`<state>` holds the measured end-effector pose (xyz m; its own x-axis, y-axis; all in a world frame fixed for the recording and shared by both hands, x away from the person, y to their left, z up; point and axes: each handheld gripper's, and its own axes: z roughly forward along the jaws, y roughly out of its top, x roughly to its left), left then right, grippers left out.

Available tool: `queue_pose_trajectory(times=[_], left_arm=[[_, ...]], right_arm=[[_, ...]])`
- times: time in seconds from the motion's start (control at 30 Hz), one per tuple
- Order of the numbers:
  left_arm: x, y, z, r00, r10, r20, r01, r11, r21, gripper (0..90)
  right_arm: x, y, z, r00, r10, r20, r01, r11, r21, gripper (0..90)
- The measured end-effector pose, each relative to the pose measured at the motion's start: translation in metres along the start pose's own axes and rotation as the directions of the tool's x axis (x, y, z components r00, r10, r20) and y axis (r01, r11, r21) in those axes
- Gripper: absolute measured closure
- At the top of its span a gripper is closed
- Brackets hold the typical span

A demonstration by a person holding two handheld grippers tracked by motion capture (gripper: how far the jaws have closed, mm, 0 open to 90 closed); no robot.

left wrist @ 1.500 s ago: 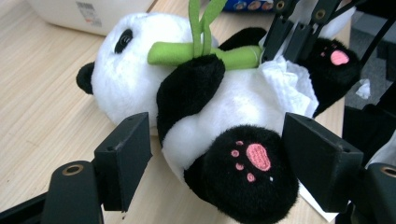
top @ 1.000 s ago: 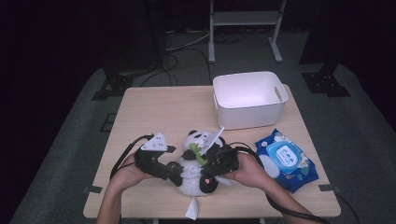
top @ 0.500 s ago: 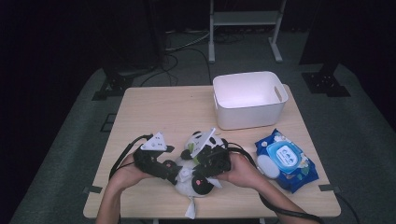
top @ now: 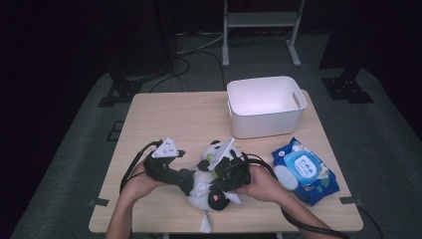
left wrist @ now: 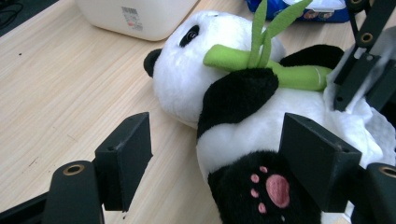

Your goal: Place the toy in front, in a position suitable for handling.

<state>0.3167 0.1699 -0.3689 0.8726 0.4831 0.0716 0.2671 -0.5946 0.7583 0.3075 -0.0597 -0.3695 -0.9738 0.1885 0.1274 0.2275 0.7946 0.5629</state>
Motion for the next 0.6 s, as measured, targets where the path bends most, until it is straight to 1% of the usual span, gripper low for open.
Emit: queue_pose_trajectory(times=[0.07,0.13,0.2,0.27,0.37,0.4,0.43,0.47,0.5,0.53,0.57,0.6], left_arm=[[-0.001,0.000,0.003,1.0000,0.000,-0.006,0.000,1.0000,0.005,24.3],[-0.002,0.000,0.007,1.0000,0.008,0.003,-0.008,0.9996,0.027,24.4],[-0.003,-0.001,0.011,0.9995,0.010,0.029,-0.011,0.9988,0.047,25.8],[-0.005,-0.002,0.013,0.9976,0.017,0.067,-0.021,0.9981,0.058,30.8],[-0.008,-0.004,0.016,0.9925,0.023,0.120,-0.034,0.9954,0.090,32.3],[-0.008,-0.005,0.016,0.9890,0.025,0.146,-0.039,0.9947,0.095,33.2],[-0.009,-0.006,0.017,0.9836,0.024,0.179,-0.042,0.9942,0.099,33.5],[-0.011,-0.006,0.018,0.9815,0.028,0.190,-0.048,0.9933,0.105,33.9],[-0.012,-0.007,0.019,0.9806,0.025,0.194,-0.047,0.9929,0.109,33.8],[-0.013,-0.007,0.020,0.9784,0.023,0.205,-0.048,0.9919,0.118,33.8],[-0.014,-0.007,0.021,0.9769,0.032,0.211,-0.059,0.9908,0.122,33.7],[-0.015,-0.007,0.021,0.9761,0.034,0.215,-0.061,0.9905,0.123,33.7]], right_arm=[[0.000,0.000,0.000,1.0000,-0.001,-0.001,0.001,1.000,0.000,83.4],[0.000,0.000,0.000,1.0000,0.006,-0.002,-0.006,1.000,0.000,83.5],[-0.001,-0.001,0.000,1.0000,0.007,-0.004,-0.007,1.000,-0.002,83.4],[-0.001,-0.002,-0.001,0.9999,0.013,-0.002,-0.013,1.000,-0.006,83.4],[-0.004,-0.004,-0.004,0.9995,0.030,0.007,-0.029,0.999,-0.032,83.1],[-0.005,-0.005,-0.006,0.9992,0.038,0.009,-0.038,0.999,-0.038,83.1],[-0.005,-0.006,-0.007,0.9988,0.047,0.014,-0.047,0.998,-0.044,83.1],[-0.006,-0.007,-0.010,0.9981,0.057,0.023,-0.055,0.997,-0.052,83.2],[-0.008,-0.007,-0.011,0.9978,0.060,0.030,-0.058,0.996,-0.062,83.3],[-0.009,-0.007,-0.013,0.9972,0.066,0.035,-0.064,0.996,-0.069,83.4],[-0.010,-0.008,-0.015,0.9960,0.076,0.047,-0.072,0.994,-0.085,83.5],[-0.011,-0.008,-0.017,0.9940,0.090,0.063,-0.084,0.992,-0.095,83.7]])
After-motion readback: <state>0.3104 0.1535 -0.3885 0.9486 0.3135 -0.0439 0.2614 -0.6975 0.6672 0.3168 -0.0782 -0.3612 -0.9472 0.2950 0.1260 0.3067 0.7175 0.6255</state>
